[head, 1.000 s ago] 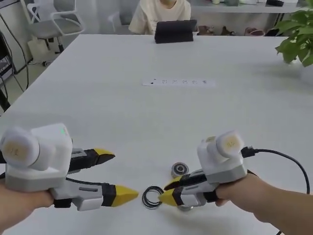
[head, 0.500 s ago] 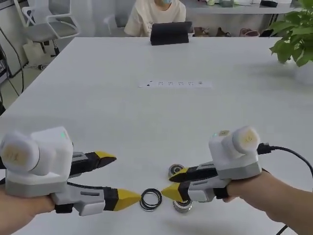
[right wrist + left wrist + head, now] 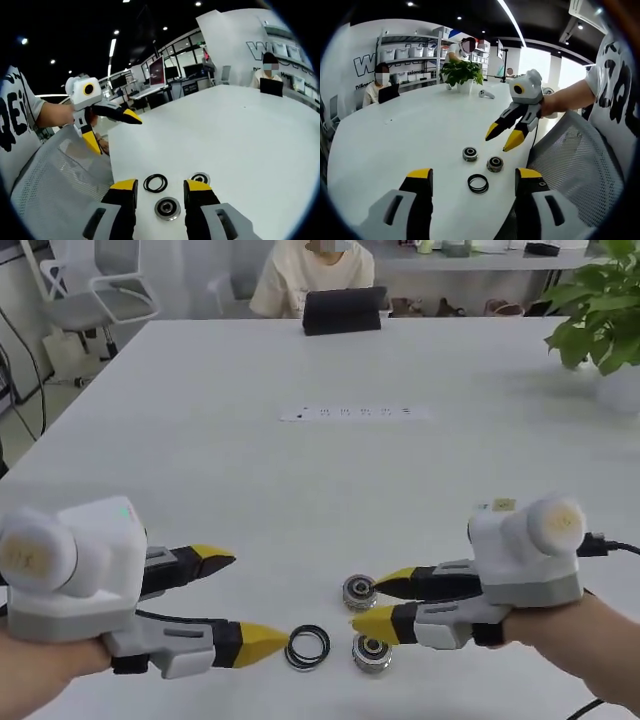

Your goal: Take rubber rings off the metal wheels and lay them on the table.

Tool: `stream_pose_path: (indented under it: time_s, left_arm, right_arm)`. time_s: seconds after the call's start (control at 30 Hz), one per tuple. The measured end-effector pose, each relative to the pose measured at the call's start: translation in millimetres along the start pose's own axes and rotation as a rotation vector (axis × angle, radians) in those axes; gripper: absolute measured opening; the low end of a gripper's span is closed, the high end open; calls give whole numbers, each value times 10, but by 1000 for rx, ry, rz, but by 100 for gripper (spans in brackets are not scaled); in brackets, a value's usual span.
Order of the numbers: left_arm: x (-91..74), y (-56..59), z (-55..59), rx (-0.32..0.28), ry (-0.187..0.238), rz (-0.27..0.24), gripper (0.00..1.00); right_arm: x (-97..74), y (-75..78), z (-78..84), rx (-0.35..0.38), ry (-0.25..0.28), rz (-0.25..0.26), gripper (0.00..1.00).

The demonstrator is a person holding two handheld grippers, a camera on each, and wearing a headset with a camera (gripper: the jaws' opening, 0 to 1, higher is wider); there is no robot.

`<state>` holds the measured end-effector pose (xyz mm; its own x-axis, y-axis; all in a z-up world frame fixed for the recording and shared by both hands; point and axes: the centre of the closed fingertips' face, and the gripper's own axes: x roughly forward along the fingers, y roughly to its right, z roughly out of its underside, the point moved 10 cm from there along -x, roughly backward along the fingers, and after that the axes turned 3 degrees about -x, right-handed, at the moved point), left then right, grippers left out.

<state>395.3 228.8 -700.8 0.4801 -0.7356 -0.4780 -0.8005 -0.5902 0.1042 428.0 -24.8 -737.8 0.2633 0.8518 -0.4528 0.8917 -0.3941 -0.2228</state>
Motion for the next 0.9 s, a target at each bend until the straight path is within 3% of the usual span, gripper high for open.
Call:
stream_pose_path:
  time_s: [0.43, 0.9]
  left_arm:
    - [-12, 60, -32, 4, 10, -4, 70]
    - [-33, 99, -27, 15, 19, -28, 81]
  right_arm:
    - [-313, 7, 71, 10, 42, 77, 50]
    - [-503, -85, 183, -25, 29, 120, 66]
